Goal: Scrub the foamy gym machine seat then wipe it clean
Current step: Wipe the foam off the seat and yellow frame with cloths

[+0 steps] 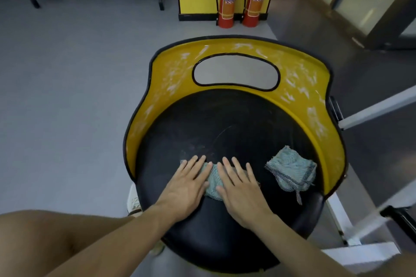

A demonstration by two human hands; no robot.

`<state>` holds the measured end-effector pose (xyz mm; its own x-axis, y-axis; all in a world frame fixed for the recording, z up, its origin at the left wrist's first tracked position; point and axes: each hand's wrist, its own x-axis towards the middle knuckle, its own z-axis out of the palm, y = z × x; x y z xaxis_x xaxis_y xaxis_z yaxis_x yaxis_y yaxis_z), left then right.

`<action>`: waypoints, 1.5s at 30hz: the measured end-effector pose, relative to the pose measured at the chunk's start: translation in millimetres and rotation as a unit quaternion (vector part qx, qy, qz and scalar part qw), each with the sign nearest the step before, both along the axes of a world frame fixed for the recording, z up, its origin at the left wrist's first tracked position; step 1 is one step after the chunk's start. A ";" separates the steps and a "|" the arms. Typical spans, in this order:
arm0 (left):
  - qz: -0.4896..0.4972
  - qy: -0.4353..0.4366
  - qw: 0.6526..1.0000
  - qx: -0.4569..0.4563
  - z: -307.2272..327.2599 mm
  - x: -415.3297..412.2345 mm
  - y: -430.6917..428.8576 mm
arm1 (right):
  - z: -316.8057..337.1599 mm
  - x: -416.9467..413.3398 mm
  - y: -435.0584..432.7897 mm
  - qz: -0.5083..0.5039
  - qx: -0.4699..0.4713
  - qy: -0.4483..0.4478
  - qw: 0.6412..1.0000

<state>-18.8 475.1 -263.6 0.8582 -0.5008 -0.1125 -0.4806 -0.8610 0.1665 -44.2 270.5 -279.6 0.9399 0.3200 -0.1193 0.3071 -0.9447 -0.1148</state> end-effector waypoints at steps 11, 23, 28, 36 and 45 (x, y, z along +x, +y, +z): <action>0.000 0.028 0.999 0.035 -0.7 -7.4 11.1 | 6.1 -21.3 -5.5 -0.008 -0.022 -0.028 0.999; 0.040 0.001 0.999 0.015 9.0 -10.4 37.0 | 15.1 -23.4 -18.0 -0.069 0.031 0.016 0.997; 0.065 -0.036 0.997 -0.012 10.7 -1.7 42.3 | 29.2 -3.7 -33.1 -0.173 0.048 -0.062 0.982; 0.089 -0.034 0.995 0.002 5.8 2.8 64.2 | 77.3 13.0 30.5 -0.166 0.340 0.124 0.917; 0.122 -0.039 0.991 0.023 -7.0 -0.7 82.1 | 14.7 -3.3 66.3 0.082 0.027 -0.003 0.996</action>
